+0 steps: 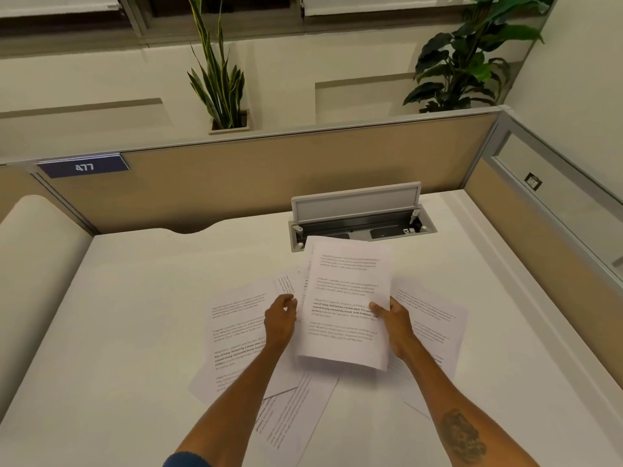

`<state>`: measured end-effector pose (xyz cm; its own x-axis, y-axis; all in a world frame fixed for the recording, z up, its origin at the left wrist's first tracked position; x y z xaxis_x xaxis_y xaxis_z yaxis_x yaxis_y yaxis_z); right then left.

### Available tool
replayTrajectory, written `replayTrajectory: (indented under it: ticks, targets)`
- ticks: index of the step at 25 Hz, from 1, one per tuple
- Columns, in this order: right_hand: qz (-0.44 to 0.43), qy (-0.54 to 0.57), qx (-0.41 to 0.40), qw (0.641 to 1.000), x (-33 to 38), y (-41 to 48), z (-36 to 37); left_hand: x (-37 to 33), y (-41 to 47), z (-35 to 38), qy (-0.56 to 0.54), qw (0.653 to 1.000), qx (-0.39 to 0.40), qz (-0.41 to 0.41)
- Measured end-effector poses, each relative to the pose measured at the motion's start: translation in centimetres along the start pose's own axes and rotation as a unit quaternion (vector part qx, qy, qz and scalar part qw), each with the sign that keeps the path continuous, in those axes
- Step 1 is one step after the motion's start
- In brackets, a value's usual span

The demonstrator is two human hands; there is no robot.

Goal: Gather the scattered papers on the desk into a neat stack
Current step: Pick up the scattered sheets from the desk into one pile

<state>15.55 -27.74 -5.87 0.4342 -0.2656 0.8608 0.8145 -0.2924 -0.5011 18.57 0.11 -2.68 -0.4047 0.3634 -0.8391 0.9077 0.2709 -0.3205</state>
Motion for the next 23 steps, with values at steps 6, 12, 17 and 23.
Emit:
replayTrajectory:
  ticks: [6, 12, 17, 23]
  targets:
    - [0.003, 0.028, -0.028, 0.999, -0.1, 2.9, -3.2, -2.4, 4.1, 3.6, 0.142, 0.99, -0.015, -0.011]
    - [0.011, 0.041, -0.035, 0.998, -1.2, 4.6, -4.7, -3.0, 5.8, 7.3, 0.311, 0.95, 0.01, -0.027]
    - [0.016, 0.046, -0.031, 0.998, -1.1, 5.5, -4.9, -2.8, 6.4, 7.9, 0.315, 0.948, 0.023, -0.052]
    - [0.009, 0.045, -0.028, 0.999, -0.9, 5.6, -4.0, -2.4, 5.9, 7.2, 0.326, 0.944, -0.014, -0.056]
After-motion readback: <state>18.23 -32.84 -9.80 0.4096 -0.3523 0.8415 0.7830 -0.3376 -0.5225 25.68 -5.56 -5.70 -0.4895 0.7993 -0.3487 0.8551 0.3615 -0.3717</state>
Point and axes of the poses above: each hand's wrist, its own y-axis towards the middle knuckle, its own z-axis out of the palm, x = y × z, the point moved 8 cm from there along y, towards the middle knuckle, and after that the axes turned 3 degrees about -x, right-handed, at the moved point
